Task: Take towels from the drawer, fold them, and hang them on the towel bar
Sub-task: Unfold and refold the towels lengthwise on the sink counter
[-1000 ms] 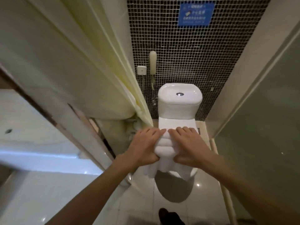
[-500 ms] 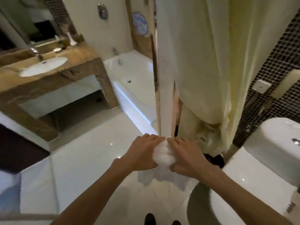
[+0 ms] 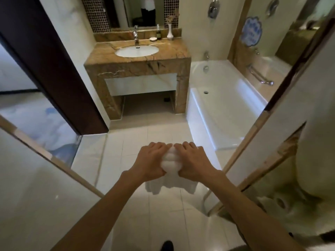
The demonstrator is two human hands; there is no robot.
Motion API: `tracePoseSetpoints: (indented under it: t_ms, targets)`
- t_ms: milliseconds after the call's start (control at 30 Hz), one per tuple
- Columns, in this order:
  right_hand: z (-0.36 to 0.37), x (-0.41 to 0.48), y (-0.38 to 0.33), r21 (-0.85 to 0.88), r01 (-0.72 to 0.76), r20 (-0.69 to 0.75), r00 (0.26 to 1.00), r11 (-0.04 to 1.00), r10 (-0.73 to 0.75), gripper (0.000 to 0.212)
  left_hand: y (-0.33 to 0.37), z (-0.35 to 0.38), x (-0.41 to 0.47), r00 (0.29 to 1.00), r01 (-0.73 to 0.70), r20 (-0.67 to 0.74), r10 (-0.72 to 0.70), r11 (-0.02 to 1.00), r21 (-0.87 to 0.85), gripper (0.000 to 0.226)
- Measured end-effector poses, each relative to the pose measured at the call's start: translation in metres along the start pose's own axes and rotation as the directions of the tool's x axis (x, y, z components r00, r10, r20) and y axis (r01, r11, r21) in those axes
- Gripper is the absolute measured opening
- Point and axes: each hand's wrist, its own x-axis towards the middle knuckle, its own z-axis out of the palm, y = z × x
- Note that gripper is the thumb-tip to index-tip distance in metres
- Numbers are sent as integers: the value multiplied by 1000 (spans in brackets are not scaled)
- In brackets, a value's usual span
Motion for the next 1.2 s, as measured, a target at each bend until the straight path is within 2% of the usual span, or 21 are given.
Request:
tracePoseSetpoints:
  t_ms: [200, 533, 867, 1200]
  targets:
    - [7, 50, -11, -37, 31, 4, 1000, 999, -31, 70, -40, -1, 15, 997, 81, -2, -81, 997, -10, 77]
    - [11, 108, -5, -33, 60, 77, 995, 998, -57, 72, -80, 4, 47, 991, 135, 27, -134, 990, -35, 78]
    - [7, 202, 33, 9, 126, 52, 991, 992, -127, 69, -118, -2, 125, 978, 210, -4, -210, 978, -11, 78]
    - [0, 289, 53, 10, 156, 26, 987, 988, -157, 78, -164, -11, 196, 964, 267, -11, -267, 964, -10, 83]
